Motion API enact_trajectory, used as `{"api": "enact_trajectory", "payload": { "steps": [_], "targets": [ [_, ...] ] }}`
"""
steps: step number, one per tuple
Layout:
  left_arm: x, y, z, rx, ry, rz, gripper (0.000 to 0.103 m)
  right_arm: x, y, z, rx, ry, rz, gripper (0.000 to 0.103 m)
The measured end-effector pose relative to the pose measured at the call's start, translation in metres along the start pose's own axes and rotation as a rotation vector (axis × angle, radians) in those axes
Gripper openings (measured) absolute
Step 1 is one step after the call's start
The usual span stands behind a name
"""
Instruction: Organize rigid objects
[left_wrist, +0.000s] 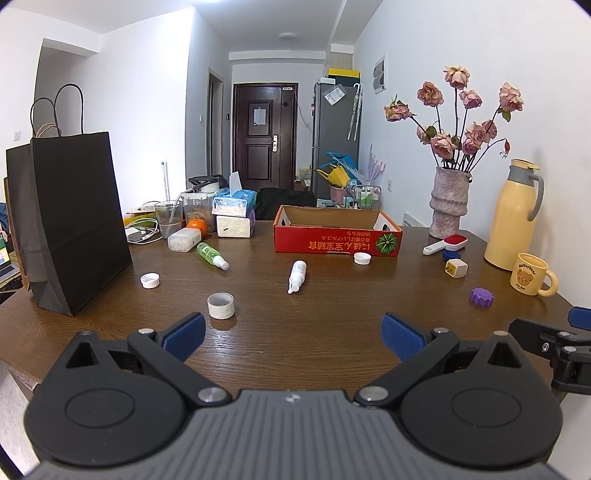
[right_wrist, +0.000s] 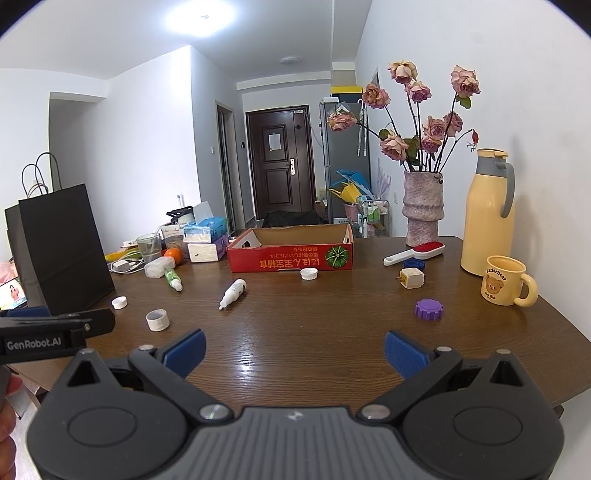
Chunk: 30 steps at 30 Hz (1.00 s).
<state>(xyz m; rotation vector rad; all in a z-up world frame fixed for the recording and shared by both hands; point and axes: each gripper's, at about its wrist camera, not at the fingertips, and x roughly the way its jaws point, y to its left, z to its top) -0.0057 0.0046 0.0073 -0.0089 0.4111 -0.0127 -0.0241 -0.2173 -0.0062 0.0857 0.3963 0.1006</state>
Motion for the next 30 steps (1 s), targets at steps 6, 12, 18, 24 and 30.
{"api": "enact_trajectory", "payload": {
  "steps": [6,12,18,24,30],
  "targets": [
    [0.0000,0.0003,-0.0002,0.000,0.000,0.000,0.103,0.0000,0.0000,-0.0001,0.000,0.000,0.000,0.103],
    [-0.0001,0.0004,-0.0004,0.000,-0.001,0.000,0.103,0.0000,-0.0001,0.0001,0.000,-0.001,0.000,0.103],
    [-0.0001,0.0004,-0.0005,-0.001,-0.001,-0.001,0.103,0.0000,-0.0001,0.0002,0.000,-0.001,0.000,0.103],
    [-0.0004,0.0008,0.0009,-0.002,-0.002,0.001,0.103,0.0001,0.0009,0.0009,-0.005,0.000,0.001,0.103],
    [0.0019,0.0006,0.0056,-0.005,0.003,0.006,0.103,0.0028,0.0039,0.0013,-0.020,0.004,-0.004,0.103]
  ]
}}
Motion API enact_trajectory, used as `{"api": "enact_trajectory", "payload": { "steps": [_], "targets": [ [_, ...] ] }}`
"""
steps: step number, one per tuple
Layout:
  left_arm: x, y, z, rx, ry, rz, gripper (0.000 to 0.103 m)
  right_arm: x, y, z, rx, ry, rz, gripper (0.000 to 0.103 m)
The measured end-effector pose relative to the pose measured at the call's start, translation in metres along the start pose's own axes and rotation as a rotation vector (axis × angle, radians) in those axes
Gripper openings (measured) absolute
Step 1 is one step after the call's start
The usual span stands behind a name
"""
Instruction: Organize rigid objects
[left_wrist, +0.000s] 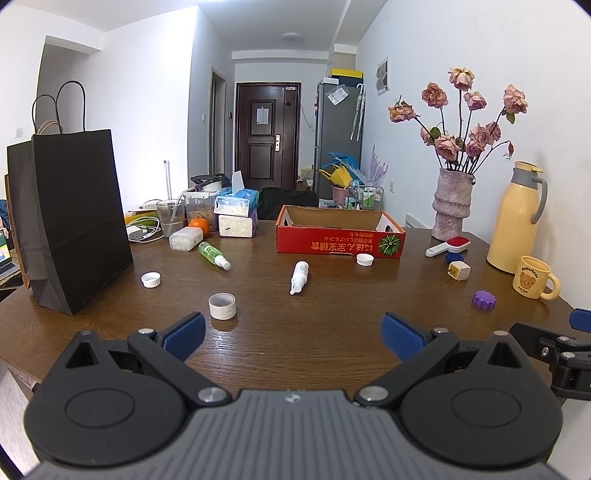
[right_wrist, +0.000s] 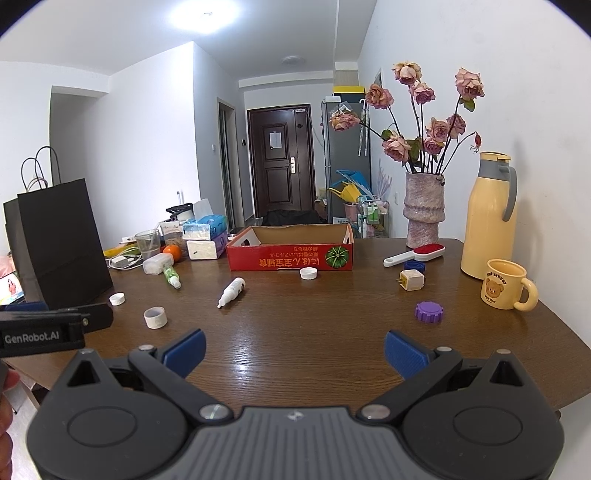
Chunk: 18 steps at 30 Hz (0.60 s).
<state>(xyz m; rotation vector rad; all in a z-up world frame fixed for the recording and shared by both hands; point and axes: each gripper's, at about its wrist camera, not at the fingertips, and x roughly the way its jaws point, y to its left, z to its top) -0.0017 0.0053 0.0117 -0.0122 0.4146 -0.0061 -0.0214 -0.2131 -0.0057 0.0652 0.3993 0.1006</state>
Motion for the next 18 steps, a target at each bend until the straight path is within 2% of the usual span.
{"api": "enact_trajectory", "payload": {
  "steps": [18],
  "targets": [
    [0.036,0.005,0.002,-0.022,0.019,0.015,0.103,0.027,-0.011,0.004,0.018,0.019,-0.003,0.103]
  ]
}}
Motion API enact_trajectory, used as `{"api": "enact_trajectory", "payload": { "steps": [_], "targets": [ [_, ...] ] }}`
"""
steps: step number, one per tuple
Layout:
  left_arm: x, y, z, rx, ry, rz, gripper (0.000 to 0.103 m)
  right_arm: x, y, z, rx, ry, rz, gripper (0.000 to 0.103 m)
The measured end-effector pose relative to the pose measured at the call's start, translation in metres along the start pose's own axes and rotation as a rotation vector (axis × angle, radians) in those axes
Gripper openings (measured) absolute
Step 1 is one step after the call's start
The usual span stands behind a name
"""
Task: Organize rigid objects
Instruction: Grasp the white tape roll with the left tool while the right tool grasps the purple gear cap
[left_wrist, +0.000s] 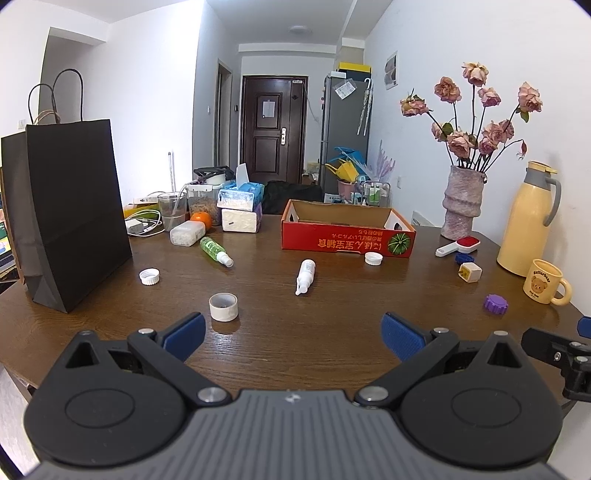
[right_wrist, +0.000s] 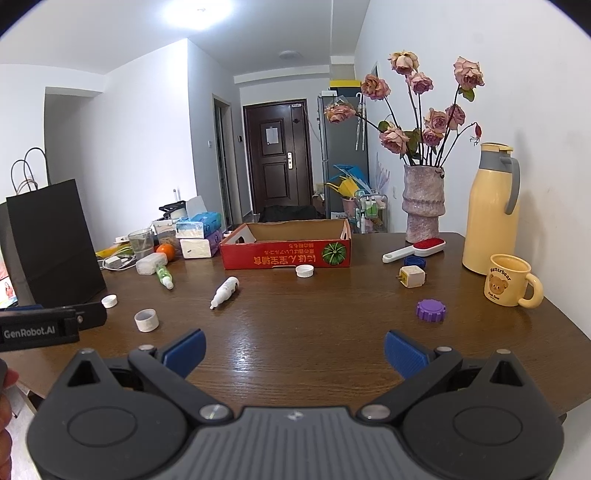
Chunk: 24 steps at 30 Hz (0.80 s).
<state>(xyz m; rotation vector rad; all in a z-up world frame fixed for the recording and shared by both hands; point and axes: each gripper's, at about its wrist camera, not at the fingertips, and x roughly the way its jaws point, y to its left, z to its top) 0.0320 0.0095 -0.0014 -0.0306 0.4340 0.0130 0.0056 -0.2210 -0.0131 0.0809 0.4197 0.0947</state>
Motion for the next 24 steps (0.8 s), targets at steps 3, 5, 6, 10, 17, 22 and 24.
{"api": "enact_trajectory", "payload": {
  "steps": [3,5,6,10,17,22,24],
  "targets": [
    [0.009,0.000,0.002,0.000,0.007,-0.001,0.103,0.008,-0.001,0.002,0.002,0.009,-0.001,0.103],
    [0.014,-0.001,0.003,0.002,0.008,-0.004,0.103,0.012,-0.002,0.003,0.001,0.013,-0.004,0.103],
    [0.015,-0.001,0.003,0.003,0.009,-0.006,0.103,0.014,-0.002,0.004,0.001,0.015,-0.005,0.103],
    [0.025,-0.001,0.007,0.006,0.014,-0.006,0.103,0.024,-0.005,0.008,0.005,0.016,-0.013,0.103],
    [0.051,0.003,0.013,-0.004,0.042,-0.003,0.103,0.048,-0.009,0.015,0.013,0.042,-0.025,0.103],
    [0.071,0.007,0.017,-0.012,0.065,0.004,0.103,0.066,-0.014,0.019,0.023,0.059,-0.034,0.103],
    [0.079,0.009,0.018,-0.018,0.074,0.005,0.103,0.074,-0.017,0.021,0.028,0.066,-0.039,0.103]
  ]
}}
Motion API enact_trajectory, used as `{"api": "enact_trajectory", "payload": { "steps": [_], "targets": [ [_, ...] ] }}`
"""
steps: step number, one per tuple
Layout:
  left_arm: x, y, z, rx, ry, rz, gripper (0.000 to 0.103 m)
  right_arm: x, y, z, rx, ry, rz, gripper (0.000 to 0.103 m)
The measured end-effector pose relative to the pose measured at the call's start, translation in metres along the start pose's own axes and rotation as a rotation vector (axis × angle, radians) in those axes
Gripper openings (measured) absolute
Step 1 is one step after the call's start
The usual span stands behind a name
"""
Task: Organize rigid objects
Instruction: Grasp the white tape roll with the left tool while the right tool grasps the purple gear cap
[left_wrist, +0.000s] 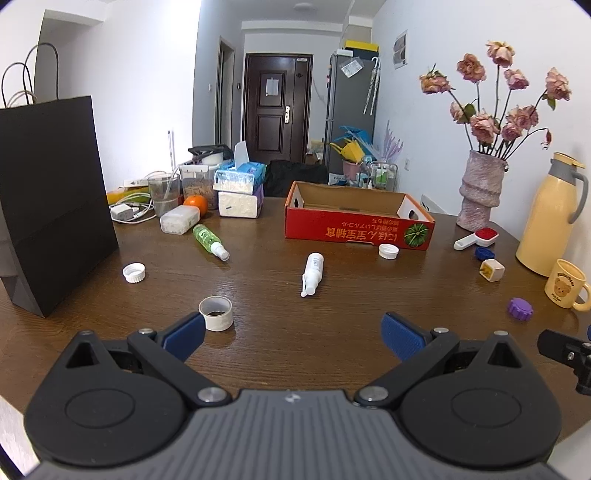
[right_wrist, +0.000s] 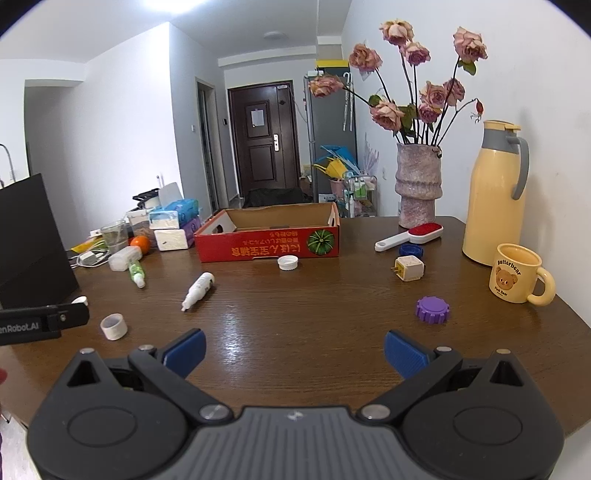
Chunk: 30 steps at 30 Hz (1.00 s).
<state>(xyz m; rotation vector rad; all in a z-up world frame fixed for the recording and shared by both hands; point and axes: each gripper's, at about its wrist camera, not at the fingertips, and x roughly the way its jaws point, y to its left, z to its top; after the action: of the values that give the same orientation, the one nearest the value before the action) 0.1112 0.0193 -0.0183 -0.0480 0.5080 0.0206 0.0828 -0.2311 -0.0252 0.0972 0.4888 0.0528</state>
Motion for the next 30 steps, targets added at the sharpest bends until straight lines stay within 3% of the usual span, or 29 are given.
{"api": "enact_trajectory", "payload": {
  "steps": [17,30],
  "targets": [
    [0.077,0.023,0.012,-0.033,0.091,0.031,0.103,0.077,-0.027,0.014,0.042,0.074,-0.060,0.103],
    [0.137,0.045,0.005,-0.050,0.147,0.103,0.103,0.131,-0.056,0.010,0.070,0.131,-0.118,0.101]
  ]
}}
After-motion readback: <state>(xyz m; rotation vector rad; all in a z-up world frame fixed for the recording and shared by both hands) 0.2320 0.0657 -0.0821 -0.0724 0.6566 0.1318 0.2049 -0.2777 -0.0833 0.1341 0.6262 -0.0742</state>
